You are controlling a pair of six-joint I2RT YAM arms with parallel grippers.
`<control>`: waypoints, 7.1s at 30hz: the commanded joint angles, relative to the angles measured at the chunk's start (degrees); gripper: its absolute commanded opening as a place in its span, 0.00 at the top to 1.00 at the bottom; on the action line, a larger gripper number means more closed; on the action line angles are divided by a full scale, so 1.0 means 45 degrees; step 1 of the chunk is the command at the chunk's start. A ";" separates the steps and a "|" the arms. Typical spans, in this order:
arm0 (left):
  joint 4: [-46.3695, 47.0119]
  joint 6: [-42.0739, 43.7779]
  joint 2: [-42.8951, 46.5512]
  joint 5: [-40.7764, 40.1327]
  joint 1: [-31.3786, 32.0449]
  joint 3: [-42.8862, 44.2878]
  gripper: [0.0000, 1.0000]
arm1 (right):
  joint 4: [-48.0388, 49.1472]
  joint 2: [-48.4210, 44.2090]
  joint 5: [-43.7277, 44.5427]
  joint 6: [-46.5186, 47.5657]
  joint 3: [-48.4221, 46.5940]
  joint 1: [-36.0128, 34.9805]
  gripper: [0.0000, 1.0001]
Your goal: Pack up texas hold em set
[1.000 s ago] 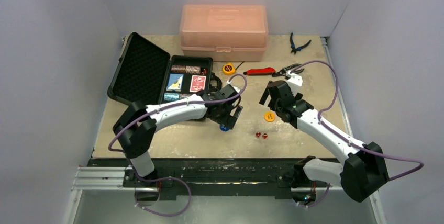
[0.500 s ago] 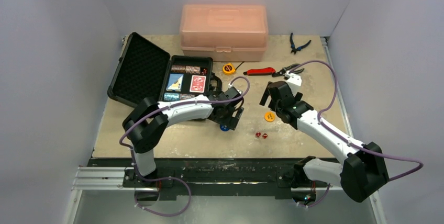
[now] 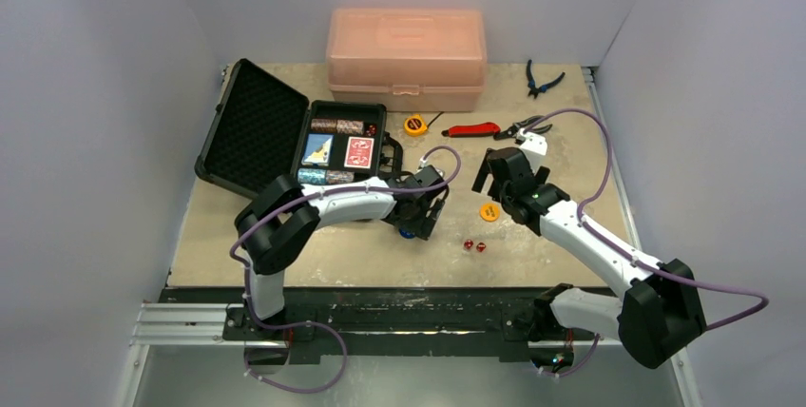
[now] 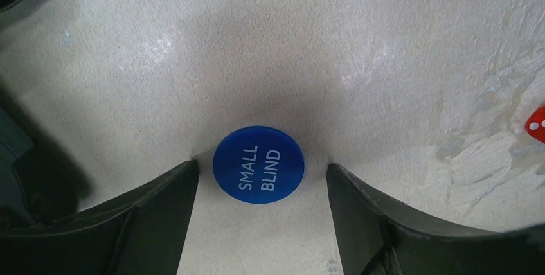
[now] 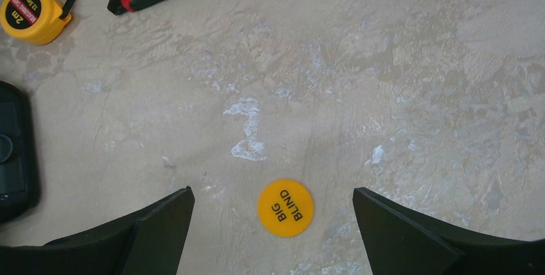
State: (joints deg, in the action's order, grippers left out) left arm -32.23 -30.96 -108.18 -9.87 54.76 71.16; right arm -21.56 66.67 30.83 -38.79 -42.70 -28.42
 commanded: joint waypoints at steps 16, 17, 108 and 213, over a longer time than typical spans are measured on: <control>-0.0228 -0.0751 -0.0690 -0.1058 0.0443 0.0223 0.39 | 0.0502 -0.0148 0.0102 0.0279 0.0182 0.0176 0.01; -0.0222 -0.0768 -0.0689 -0.1067 0.0430 0.0206 0.40 | 0.0496 -0.0166 0.0102 0.0296 0.0173 0.0171 0.01; -0.1078 -0.0461 0.1190 -0.1585 0.0682 0.0496 0.67 | 0.0776 -0.0343 -0.0298 0.0458 0.0258 0.0338 0.01; -0.2360 0.2914 0.5235 -0.2339 -0.5129 0.0584 0.68 | 0.0962 0.0140 -0.0308 0.0572 0.0338 0.0339 0.01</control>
State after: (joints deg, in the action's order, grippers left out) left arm -44.49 -19.59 -86.67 -21.78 33.56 73.28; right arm -18.76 67.22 28.77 -36.82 -41.69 -26.94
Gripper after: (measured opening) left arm 0.480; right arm 0.987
